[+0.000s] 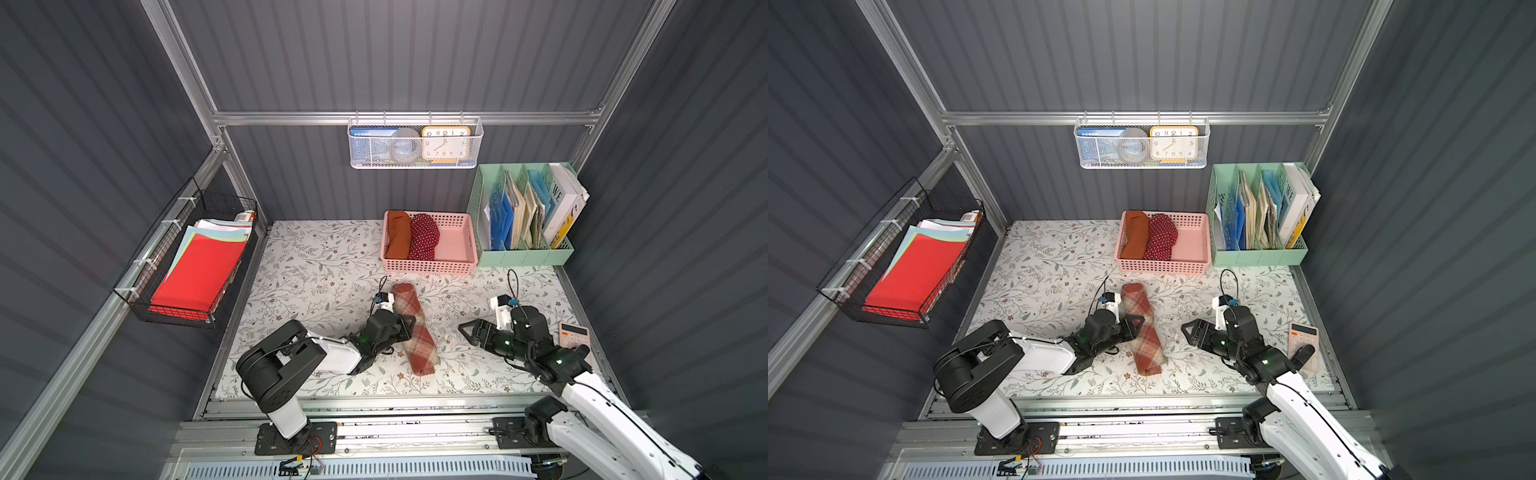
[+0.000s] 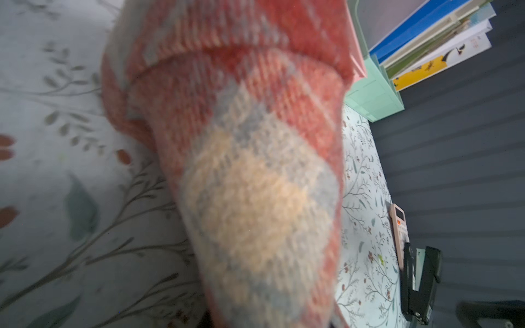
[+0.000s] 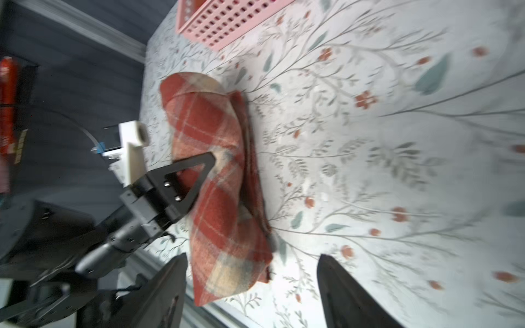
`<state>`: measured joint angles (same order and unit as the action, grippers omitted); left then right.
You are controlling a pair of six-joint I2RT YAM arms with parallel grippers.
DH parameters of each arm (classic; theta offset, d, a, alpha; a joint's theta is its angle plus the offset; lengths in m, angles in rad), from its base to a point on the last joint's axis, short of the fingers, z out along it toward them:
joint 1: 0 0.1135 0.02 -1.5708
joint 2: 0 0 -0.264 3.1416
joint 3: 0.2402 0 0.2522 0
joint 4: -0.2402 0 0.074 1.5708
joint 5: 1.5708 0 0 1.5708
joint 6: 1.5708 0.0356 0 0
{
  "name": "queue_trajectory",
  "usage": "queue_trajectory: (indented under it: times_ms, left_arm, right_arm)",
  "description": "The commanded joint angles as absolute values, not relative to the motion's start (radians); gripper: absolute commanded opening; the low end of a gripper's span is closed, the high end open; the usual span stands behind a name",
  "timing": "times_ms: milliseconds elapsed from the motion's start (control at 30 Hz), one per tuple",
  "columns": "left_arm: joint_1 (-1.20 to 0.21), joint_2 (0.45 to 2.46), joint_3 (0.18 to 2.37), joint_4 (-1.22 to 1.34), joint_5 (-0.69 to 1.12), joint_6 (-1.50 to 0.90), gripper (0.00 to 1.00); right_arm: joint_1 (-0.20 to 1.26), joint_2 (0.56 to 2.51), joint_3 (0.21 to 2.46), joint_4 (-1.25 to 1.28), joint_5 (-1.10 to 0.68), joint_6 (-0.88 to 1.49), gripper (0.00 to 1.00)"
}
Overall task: Roll up the skirts
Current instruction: Pick up the skirt from the center of the board, then move the basket to the center of the board.
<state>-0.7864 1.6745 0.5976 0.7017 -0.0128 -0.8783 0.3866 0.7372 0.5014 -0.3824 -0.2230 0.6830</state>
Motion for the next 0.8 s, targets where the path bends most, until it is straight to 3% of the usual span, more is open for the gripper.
queue_trajectory:
  times_ms: [0,167,367,567,767]
  left_arm:
    - [-0.783,1.588,0.667,0.606,0.034,-0.736,0.0]
    - [-0.751,1.481,0.737,0.488,0.076,-0.642,0.0]
    - [-0.728,1.396,0.805,0.398,0.112,-0.583,0.0]
    - [-0.704,1.331,0.821,0.37,0.133,-0.552,0.0]
    - [-0.682,1.301,0.823,0.366,0.173,-0.549,0.0]
  right_arm:
    - [0.379,0.809,0.535,-0.609,0.031,0.636,0.77]
    - [0.35,0.895,0.63,-0.528,0.29,0.609,0.78]
    - [0.223,1.163,0.787,-0.305,0.191,0.567,0.75]
    - [0.185,1.547,1.054,-0.262,0.123,0.516,0.65]
    - [0.155,1.759,1.236,-0.233,0.13,0.466,0.59]
